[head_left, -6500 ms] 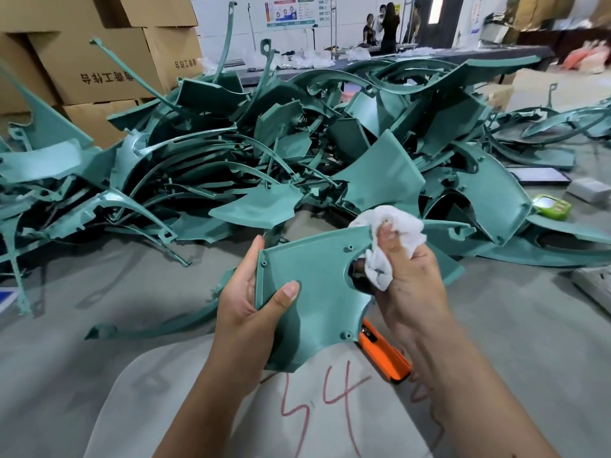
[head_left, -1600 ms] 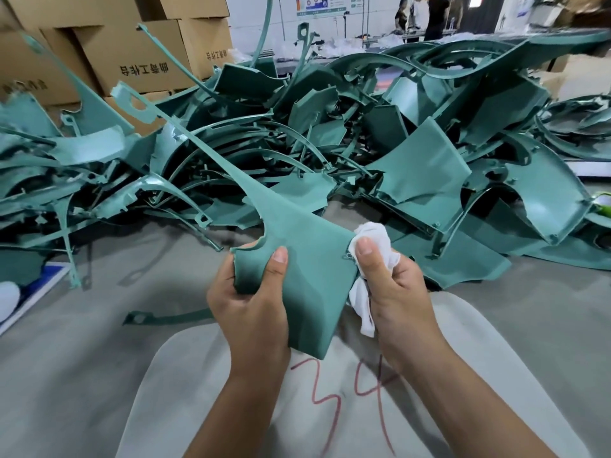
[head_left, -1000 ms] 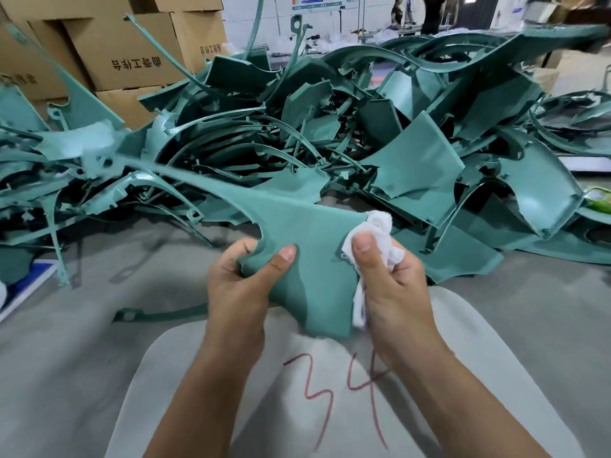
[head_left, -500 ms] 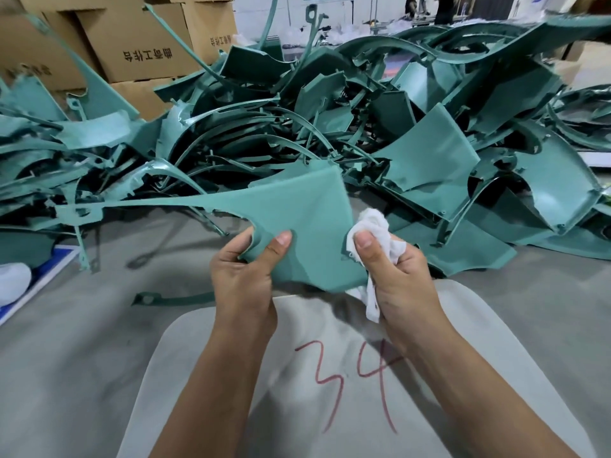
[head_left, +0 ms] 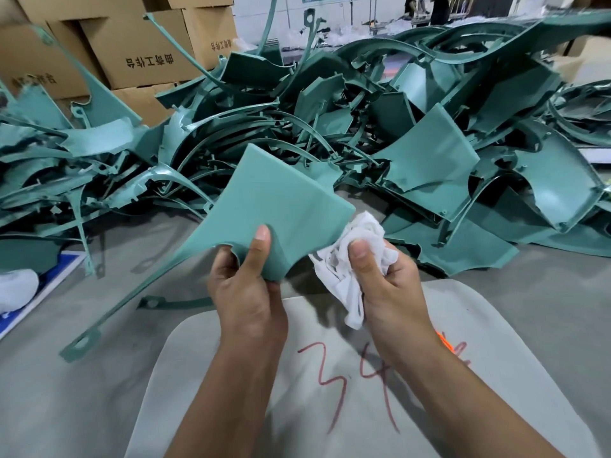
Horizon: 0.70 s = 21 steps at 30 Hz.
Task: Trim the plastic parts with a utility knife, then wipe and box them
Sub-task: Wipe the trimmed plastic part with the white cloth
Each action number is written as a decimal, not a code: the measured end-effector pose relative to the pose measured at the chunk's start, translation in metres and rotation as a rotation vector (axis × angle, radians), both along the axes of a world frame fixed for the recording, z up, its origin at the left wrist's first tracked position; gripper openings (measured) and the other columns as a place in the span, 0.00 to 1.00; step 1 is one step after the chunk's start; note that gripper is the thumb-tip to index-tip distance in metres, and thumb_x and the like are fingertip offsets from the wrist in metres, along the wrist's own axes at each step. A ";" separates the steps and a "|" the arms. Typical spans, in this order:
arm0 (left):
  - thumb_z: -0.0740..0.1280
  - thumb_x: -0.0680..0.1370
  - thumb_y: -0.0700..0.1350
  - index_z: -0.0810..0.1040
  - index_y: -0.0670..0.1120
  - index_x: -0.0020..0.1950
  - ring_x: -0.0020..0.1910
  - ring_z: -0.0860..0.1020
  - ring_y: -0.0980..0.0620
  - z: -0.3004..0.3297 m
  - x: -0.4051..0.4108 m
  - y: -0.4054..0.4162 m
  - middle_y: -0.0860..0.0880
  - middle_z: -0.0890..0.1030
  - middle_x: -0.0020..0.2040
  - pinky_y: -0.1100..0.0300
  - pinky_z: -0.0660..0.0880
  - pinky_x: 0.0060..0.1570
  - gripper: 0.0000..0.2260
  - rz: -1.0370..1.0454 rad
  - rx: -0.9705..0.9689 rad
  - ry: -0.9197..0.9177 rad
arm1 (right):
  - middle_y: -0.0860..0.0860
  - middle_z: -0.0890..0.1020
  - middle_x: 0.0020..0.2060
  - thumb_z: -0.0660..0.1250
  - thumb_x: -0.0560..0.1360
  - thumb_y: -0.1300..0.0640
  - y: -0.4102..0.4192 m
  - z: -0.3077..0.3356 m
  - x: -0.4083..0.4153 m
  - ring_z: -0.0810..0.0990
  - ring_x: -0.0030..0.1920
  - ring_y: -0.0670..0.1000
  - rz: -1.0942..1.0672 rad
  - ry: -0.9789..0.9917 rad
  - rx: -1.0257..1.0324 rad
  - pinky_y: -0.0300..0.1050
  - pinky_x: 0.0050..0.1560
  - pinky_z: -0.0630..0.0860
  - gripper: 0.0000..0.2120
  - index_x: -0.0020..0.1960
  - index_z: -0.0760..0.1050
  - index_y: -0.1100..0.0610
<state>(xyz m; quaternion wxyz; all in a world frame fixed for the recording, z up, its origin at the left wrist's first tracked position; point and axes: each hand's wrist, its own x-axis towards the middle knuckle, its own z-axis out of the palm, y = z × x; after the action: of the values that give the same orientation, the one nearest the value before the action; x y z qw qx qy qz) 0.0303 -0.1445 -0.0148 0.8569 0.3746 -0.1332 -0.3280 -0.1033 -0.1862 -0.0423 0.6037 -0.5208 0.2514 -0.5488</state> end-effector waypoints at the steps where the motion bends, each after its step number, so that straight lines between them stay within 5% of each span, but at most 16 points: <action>1: 0.72 0.77 0.36 0.83 0.46 0.54 0.57 0.85 0.47 -0.001 -0.004 -0.001 0.46 0.86 0.57 0.49 0.82 0.58 0.08 -0.031 0.000 -0.014 | 0.60 0.86 0.48 0.72 0.76 0.41 0.000 0.000 0.001 0.83 0.48 0.56 -0.003 -0.038 0.028 0.53 0.52 0.82 0.24 0.53 0.81 0.63; 3: 0.72 0.77 0.36 0.86 0.47 0.51 0.56 0.85 0.45 -0.005 -0.012 -0.002 0.46 0.87 0.57 0.48 0.83 0.55 0.07 -0.082 0.015 -0.067 | 0.60 0.85 0.50 0.72 0.75 0.43 0.000 0.005 0.001 0.84 0.51 0.57 0.005 -0.152 0.111 0.51 0.54 0.84 0.27 0.56 0.79 0.68; 6: 0.74 0.77 0.38 0.87 0.51 0.46 0.54 0.86 0.45 -0.010 -0.019 -0.003 0.47 0.87 0.54 0.42 0.82 0.57 0.07 -0.064 0.074 -0.195 | 0.59 0.87 0.55 0.69 0.79 0.51 -0.003 0.008 -0.005 0.86 0.56 0.58 0.084 -0.252 0.131 0.49 0.56 0.83 0.14 0.56 0.83 0.61; 9: 0.77 0.75 0.46 0.86 0.53 0.50 0.53 0.86 0.50 -0.014 -0.014 -0.001 0.51 0.88 0.53 0.47 0.82 0.57 0.06 -0.046 0.054 -0.550 | 0.58 0.87 0.53 0.67 0.81 0.54 -0.006 0.012 -0.008 0.87 0.54 0.56 0.120 -0.349 0.233 0.50 0.56 0.83 0.10 0.51 0.85 0.57; 11: 0.80 0.72 0.50 0.85 0.52 0.54 0.55 0.85 0.48 -0.015 -0.008 0.002 0.50 0.87 0.54 0.50 0.82 0.54 0.12 -0.245 -0.048 -0.755 | 0.58 0.87 0.43 0.68 0.80 0.53 -0.011 0.015 -0.010 0.88 0.43 0.54 0.127 -0.404 0.365 0.47 0.46 0.85 0.10 0.46 0.83 0.58; 13: 0.79 0.73 0.44 0.82 0.48 0.57 0.56 0.84 0.42 -0.012 -0.004 0.003 0.43 0.84 0.57 0.47 0.83 0.52 0.14 -0.528 -0.092 -0.706 | 0.51 0.75 0.27 0.68 0.81 0.52 -0.021 0.018 -0.017 0.76 0.24 0.47 0.073 -0.456 0.546 0.39 0.27 0.76 0.12 0.40 0.74 0.56; 14: 0.76 0.75 0.39 0.83 0.46 0.57 0.53 0.85 0.41 -0.010 -0.002 0.004 0.40 0.84 0.57 0.50 0.84 0.47 0.12 -0.623 -0.080 -0.631 | 0.50 0.71 0.27 0.67 0.82 0.52 -0.027 0.020 -0.024 0.71 0.21 0.46 0.062 -0.448 0.615 0.38 0.24 0.74 0.12 0.42 0.71 0.55; 17: 0.65 0.78 0.47 0.86 0.42 0.53 0.36 0.85 0.45 -0.005 0.008 0.008 0.39 0.86 0.48 0.60 0.81 0.30 0.13 -0.798 0.004 -0.317 | 0.51 0.78 0.30 0.64 0.83 0.50 -0.043 0.019 -0.045 0.77 0.24 0.45 0.125 -0.226 0.603 0.44 0.50 0.83 0.09 0.49 0.75 0.55; 19: 0.56 0.81 0.62 0.85 0.38 0.56 0.34 0.84 0.44 -0.004 0.017 0.011 0.38 0.86 0.44 0.58 0.80 0.32 0.30 -0.902 0.040 -0.208 | 0.55 0.81 0.31 0.67 0.82 0.53 -0.047 0.018 -0.051 0.81 0.28 0.52 0.118 -0.009 0.473 0.46 0.42 0.82 0.11 0.47 0.77 0.61; 21: 0.58 0.80 0.67 0.82 0.37 0.63 0.41 0.85 0.42 -0.006 0.019 0.014 0.36 0.85 0.52 0.54 0.81 0.38 0.34 -0.923 0.107 -0.243 | 0.66 0.81 0.39 0.70 0.76 0.54 -0.044 0.018 -0.051 0.81 0.38 0.63 0.116 0.118 0.375 0.55 0.44 0.80 0.19 0.52 0.77 0.72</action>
<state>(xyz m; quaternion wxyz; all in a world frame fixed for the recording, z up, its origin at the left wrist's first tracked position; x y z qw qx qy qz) 0.0497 -0.1309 -0.0204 0.5795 0.3558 -0.3676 -0.6344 -0.1548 -0.2300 -0.0244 0.7050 -0.4439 0.3536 -0.4253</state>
